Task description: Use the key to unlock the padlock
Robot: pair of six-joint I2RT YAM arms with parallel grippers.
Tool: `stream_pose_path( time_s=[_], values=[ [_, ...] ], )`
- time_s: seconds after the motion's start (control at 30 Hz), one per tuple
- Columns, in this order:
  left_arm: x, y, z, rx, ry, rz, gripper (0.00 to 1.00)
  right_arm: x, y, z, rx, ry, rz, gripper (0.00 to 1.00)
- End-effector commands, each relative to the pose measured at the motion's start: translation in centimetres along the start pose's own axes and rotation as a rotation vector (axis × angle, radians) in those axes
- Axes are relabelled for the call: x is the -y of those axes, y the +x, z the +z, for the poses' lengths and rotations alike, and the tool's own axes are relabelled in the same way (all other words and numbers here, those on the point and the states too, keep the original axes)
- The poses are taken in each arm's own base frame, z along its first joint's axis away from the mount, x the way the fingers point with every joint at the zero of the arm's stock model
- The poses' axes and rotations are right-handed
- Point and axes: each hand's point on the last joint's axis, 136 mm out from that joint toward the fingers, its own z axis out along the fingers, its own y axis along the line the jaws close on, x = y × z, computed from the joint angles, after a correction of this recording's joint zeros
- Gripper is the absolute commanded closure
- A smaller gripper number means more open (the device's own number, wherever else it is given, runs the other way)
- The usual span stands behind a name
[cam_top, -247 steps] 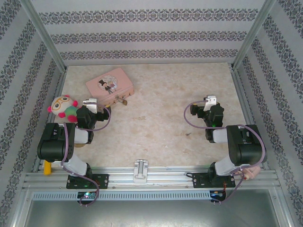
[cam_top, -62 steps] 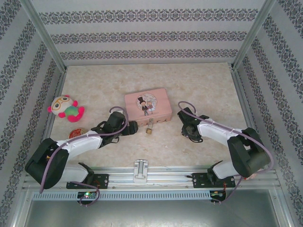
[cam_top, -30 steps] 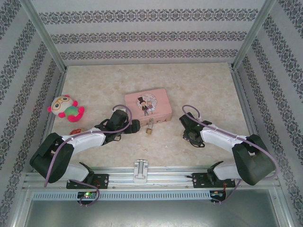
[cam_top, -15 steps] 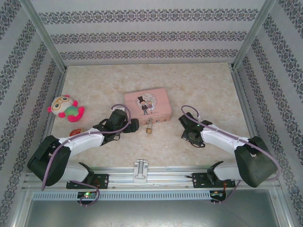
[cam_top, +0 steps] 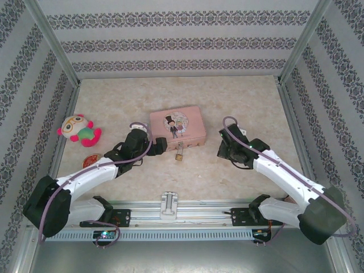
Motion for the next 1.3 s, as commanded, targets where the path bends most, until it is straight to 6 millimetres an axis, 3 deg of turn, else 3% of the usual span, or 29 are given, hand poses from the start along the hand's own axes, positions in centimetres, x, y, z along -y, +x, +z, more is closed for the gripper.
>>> stream_pose_path(
  time_s=[0.0, 0.27, 0.47, 0.7, 1.27],
  values=[
    [2.1, -1.9, -1.2, 0.067, 0.086, 0.043, 0.0, -2.8, -1.1, -3.0, 0.011, -0.126, -0.117, 1.0],
    [6.9, -4.2, -4.0, 0.221, 0.363, 0.17, 0.0, -7.4, -4.5, -8.0, 0.113, -0.337, -0.123, 1.0],
    [11.6, -6.1, -7.2, 0.372, 0.608, 0.338, 0.0, -10.0, -5.9, -9.5, 0.143, -0.463, -0.081, 1.0],
    [14.8, -6.6, -8.8, 0.409, 0.763, 0.471, 0.03, -12.3, -6.7, -10.4, 0.149, -0.555, -0.09, 1.0],
    [18.8, -5.9, -6.1, 0.428, 0.863, 0.584, 0.27, -16.8, -7.3, -11.7, 0.132, -0.755, -0.092, 1.0]
  ],
)
